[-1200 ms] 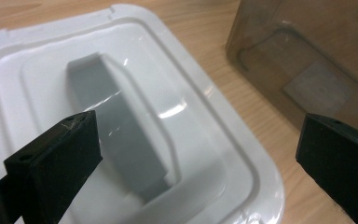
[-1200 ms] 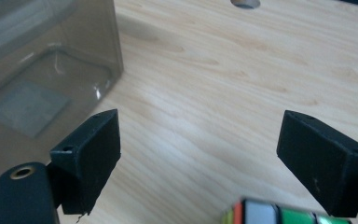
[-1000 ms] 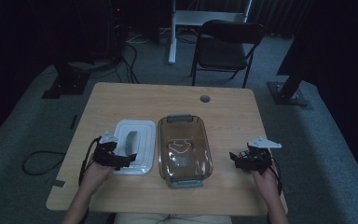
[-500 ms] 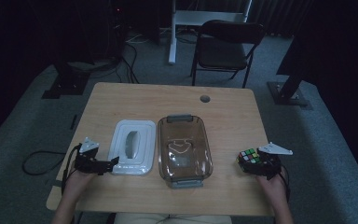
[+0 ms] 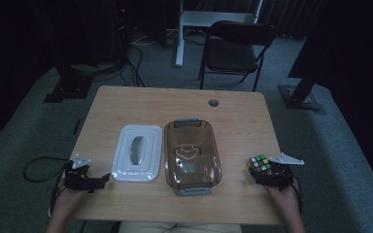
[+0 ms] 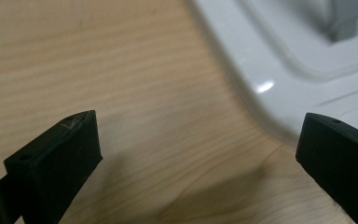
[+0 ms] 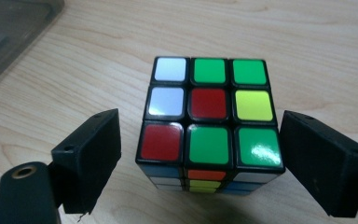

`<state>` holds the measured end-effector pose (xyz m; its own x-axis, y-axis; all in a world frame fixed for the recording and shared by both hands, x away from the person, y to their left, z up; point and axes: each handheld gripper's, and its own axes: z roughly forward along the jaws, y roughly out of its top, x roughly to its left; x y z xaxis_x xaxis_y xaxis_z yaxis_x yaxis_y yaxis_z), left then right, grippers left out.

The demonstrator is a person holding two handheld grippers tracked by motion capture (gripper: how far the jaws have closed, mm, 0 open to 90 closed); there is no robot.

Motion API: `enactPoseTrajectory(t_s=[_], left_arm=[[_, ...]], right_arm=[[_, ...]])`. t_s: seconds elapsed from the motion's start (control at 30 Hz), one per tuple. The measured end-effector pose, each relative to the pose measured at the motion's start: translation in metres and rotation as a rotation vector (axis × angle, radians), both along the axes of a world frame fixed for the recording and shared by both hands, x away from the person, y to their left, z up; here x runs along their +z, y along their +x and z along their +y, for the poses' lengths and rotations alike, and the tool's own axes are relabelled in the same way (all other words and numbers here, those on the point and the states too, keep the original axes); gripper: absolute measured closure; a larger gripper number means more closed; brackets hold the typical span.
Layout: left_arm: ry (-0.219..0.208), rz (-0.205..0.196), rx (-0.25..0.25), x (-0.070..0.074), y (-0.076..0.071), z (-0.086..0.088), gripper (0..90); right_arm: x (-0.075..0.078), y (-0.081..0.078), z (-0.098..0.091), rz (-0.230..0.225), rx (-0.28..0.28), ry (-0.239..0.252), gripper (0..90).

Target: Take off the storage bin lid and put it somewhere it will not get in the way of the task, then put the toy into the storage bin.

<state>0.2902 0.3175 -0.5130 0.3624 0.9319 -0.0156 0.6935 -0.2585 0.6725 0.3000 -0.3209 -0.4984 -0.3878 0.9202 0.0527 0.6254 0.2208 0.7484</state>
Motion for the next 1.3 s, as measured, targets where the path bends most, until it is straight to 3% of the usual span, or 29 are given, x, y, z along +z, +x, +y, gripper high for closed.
enactPoseTrajectory(t_s=[0.17,0.27,0.33,0.4,0.7,0.93,1.13,1.3], left_arm=[[0.014,0.01,-0.005,-0.008,-0.0012,-0.0022,0.6],[0.006,0.014,0.018,-0.0075,0.0003,-0.0028,0.7],[0.03,0.001,0.013,-0.009,0.0006,-0.0042,0.8],[0.026,-0.009,0.011,-0.01,0.0005,-0.0047,0.8],[0.022,-0.024,0.071,-0.0112,-0.0002,-0.0092,0.8],[0.023,-0.023,0.063,-0.0112,0.0006,-0.0091,0.7],[0.021,-0.025,0.048,-0.0113,0.0028,-0.0087,0.6],[0.021,-0.026,0.043,-0.0113,0.0032,-0.0086,0.6]], right_arm=[[-0.0017,0.0,-0.002,0.002,-0.01,0.006,18.0],[-0.0027,0.0001,-0.0014,0.011,-0.009,-0.004,18.3],[-0.0043,0.0005,-0.0002,0.016,-0.008,-0.015,18.4],[-0.0057,0.0013,0.0008,0.018,-0.009,-0.026,19.6],[-0.0083,0.0032,-0.0012,0.032,-0.016,-0.023,25.2],[-0.0096,0.007,0.0008,0.043,-0.003,-0.017,31.2],[-0.0069,0.0083,0.0055,0.042,0.007,-0.066,33.6],[-0.0052,0.0091,0.0053,0.044,0.001,-0.062,33.7]])
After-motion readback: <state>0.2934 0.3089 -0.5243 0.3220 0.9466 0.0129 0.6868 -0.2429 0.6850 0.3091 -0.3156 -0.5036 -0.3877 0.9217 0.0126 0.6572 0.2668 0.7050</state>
